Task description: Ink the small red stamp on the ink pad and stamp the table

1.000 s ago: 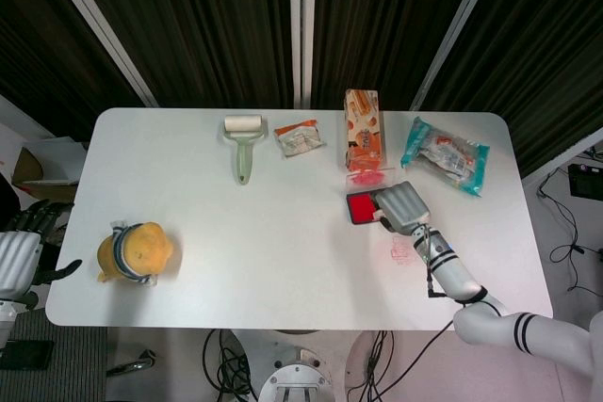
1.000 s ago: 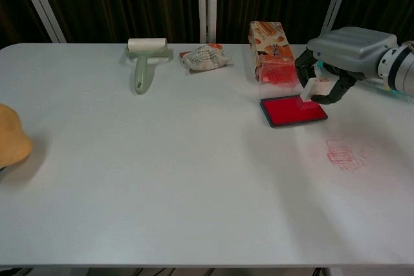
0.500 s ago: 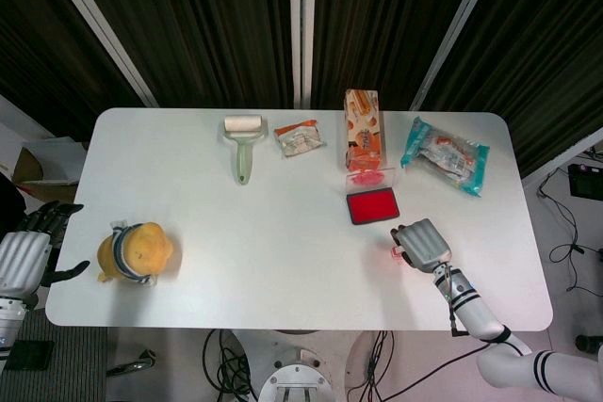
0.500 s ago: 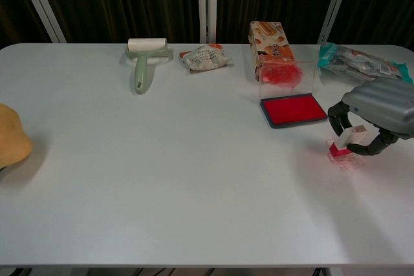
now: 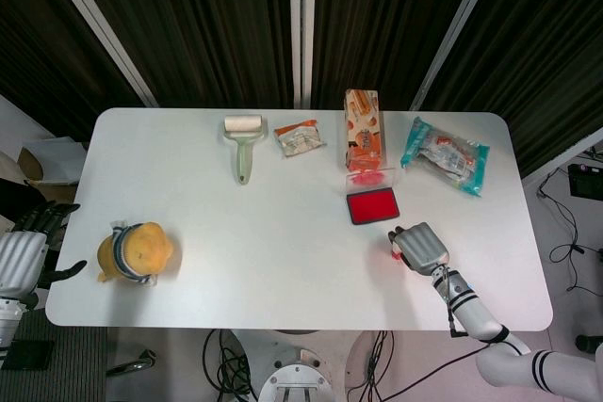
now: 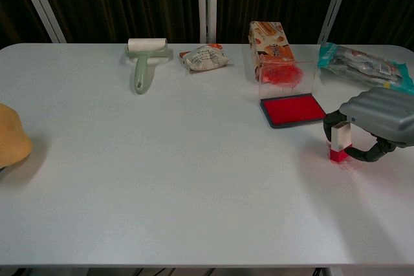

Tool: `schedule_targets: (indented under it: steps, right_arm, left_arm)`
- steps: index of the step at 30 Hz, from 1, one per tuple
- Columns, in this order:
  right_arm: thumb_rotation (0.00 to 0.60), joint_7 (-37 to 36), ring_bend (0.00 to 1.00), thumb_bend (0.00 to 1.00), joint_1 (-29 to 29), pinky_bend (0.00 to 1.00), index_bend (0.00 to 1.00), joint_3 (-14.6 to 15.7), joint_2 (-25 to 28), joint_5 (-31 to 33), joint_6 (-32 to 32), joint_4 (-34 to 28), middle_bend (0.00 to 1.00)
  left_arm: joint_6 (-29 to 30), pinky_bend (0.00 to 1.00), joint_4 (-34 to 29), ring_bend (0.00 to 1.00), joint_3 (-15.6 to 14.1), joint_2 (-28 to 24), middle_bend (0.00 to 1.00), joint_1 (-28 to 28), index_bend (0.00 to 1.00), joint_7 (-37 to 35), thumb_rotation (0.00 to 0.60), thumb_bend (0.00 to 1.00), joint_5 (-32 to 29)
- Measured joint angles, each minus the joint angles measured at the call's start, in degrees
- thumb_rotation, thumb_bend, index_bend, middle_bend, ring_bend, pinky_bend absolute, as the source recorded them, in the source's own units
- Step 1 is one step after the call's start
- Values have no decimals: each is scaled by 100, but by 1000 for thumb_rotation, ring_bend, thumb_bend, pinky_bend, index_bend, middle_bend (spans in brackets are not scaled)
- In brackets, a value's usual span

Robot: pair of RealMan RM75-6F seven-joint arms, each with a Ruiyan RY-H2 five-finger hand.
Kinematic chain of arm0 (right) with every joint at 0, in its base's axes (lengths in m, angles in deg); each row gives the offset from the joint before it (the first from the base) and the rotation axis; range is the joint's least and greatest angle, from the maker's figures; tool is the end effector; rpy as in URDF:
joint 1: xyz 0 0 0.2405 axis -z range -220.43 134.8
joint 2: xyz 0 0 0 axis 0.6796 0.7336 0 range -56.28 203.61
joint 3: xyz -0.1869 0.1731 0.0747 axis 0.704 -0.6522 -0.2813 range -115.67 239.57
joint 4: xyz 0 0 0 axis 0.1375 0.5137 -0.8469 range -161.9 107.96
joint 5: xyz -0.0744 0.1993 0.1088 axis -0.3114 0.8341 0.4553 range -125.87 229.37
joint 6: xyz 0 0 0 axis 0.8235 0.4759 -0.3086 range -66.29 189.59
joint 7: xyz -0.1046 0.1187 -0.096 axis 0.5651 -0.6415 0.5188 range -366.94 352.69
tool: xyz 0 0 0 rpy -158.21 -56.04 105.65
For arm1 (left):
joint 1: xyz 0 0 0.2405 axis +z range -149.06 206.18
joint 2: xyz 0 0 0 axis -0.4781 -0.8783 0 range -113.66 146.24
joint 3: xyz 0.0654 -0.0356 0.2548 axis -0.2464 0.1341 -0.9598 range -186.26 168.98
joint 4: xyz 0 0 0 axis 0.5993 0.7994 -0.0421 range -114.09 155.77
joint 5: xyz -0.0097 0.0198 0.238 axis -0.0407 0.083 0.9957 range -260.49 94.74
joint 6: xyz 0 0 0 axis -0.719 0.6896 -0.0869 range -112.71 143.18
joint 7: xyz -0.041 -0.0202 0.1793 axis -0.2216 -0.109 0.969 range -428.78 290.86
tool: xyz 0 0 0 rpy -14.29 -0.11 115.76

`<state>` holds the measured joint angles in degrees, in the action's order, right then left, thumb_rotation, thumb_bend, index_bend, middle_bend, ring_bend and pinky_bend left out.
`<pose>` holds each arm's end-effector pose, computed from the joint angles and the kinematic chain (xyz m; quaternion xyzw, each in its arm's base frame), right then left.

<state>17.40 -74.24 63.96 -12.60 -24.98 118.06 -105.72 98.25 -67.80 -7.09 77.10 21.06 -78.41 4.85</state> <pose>-0.2586 -0.3203 -0.0678 0.8199 -0.2905 0.2344 0.4342 -0.3405 0.2370 0.1529 -0.6103 -0.3977 -0.4011 0.5555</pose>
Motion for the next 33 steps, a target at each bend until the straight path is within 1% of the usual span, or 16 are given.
schedule_targets:
  steps: [5,19,28,33]
  right_arm:
    - [600,11,850,301,24,1000,346,-5,108,-87,61,-146,326]
    - [600,150,850,302,180,1000,343,52,425,-233,239,-586,338]
    - [600,154,849,301,267,1000,344,69,460,-284,283,-615,344]
    - [600,109,849,301,304,1000,344,64,514,-378,377,-683,333]
  left_arm:
    - [18,210,-8,118,0,-20,187,9,164,1,600,124,0]
    - [44,210,-57,118,2,-36,187,8,164,47,600,124,28]
    - [24,210,-75,118,-3,-36,187,3,164,75,600,123,18]
    - [38,210,-83,118,-3,-46,187,10,164,80,600,124,18]
